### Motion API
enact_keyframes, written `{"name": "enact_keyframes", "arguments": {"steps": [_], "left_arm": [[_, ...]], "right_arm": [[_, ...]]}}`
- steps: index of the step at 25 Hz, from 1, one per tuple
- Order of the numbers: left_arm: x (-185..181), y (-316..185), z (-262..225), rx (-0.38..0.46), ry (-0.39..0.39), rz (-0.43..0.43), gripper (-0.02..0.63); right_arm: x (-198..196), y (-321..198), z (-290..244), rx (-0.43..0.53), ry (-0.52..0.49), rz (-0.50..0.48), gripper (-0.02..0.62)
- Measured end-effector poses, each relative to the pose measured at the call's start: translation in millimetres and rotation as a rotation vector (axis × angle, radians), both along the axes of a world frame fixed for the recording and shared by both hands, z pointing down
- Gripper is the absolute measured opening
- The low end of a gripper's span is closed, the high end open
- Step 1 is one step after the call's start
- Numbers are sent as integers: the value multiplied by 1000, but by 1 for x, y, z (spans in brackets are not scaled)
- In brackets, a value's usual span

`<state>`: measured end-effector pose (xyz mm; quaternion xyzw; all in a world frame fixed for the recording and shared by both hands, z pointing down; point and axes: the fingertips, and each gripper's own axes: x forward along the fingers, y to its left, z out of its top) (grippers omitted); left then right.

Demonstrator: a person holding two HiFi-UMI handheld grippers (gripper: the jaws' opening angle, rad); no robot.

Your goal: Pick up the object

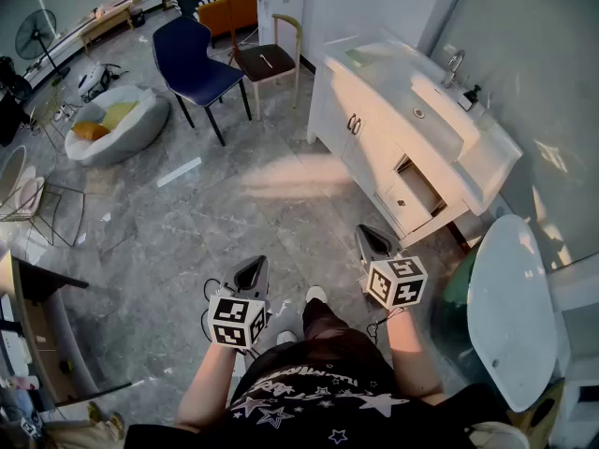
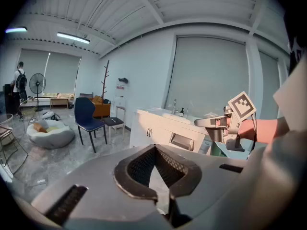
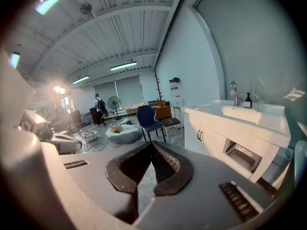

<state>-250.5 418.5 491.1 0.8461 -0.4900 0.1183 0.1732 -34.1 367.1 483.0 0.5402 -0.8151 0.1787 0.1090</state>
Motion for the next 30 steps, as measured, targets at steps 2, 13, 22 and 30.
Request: {"name": "enact_keyframes", "arguments": {"steps": [2,13,22,30], "left_arm": [[-2,2,-3,-1,4,-6,15],[-19,27,16,-38,27,-35,15],[-55,37,9,-24,22,-84,15],[-67,10,-5,13,21,-107,15]], "right_arm": [[-2,2,-6,8,-1,-5,12],[-13,26,10,-21,15,-10,11],[-35,27,4,22,-23,1,14],[-32,-20,-4,65,-43,38,241]]}}
